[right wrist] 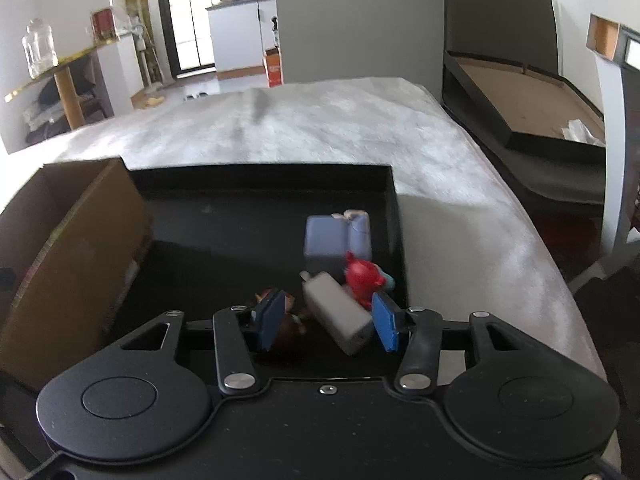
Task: Organize rigid objects
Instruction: 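Return the right tool to the tray and grasp the white charger plug, then lift the white charger plug from the tray with the right tool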
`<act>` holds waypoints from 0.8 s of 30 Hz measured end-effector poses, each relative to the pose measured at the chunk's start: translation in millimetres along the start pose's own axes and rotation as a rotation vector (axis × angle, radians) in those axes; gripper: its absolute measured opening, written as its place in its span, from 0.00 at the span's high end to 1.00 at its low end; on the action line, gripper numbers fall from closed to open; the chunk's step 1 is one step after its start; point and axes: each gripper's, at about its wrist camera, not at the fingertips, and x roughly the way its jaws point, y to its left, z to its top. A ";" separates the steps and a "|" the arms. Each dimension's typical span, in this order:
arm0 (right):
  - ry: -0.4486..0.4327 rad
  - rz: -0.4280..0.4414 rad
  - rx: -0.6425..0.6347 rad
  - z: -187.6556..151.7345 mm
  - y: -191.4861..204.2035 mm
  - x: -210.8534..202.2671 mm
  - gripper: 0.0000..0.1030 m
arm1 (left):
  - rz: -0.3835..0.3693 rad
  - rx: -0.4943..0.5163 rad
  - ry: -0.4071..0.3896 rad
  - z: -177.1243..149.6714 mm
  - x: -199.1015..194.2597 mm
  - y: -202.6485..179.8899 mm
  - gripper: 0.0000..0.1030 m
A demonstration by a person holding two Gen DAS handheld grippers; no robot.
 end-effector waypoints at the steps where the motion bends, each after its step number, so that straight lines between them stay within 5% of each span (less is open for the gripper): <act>1: 0.016 -0.008 -0.009 -1.3 -0.5 3.1 0.65 | 0.001 -0.002 0.001 0.1 0.0 0.3 0.23; 3: 0.031 -0.021 -0.016 -2.3 -3.0 6.3 0.75 | 0.003 -0.003 -0.001 -0.1 -0.4 0.0 0.23; 8: 0.023 -0.010 -0.015 -5.2 -5.4 -0.6 0.81 | -0.001 0.001 -0.002 -1.4 -0.9 0.1 0.23; 11: 0.048 -0.008 0.006 -6.1 -4.9 -4.2 0.98 | -0.002 0.000 -0.005 -1.2 -2.2 2.2 0.23; 16: 0.075 0.014 0.030 -10.3 -1.7 -10.0 0.98 | -0.001 -0.011 -0.005 -1.4 -2.3 4.7 0.23; 19: 0.069 -0.005 0.032 -7.9 -1.9 -8.4 0.82 | -0.005 -0.008 -0.004 -1.8 -2.2 4.6 0.23; 21: 0.058 -0.013 0.026 -5.0 -1.9 -6.1 0.55 | -0.004 -0.006 -0.004 -1.4 -2.1 4.5 0.23; 24: 0.043 -0.015 0.013 0.0 -1.5 -0.4 0.53 | -0.003 -0.012 0.000 -0.4 -0.5 5.7 0.23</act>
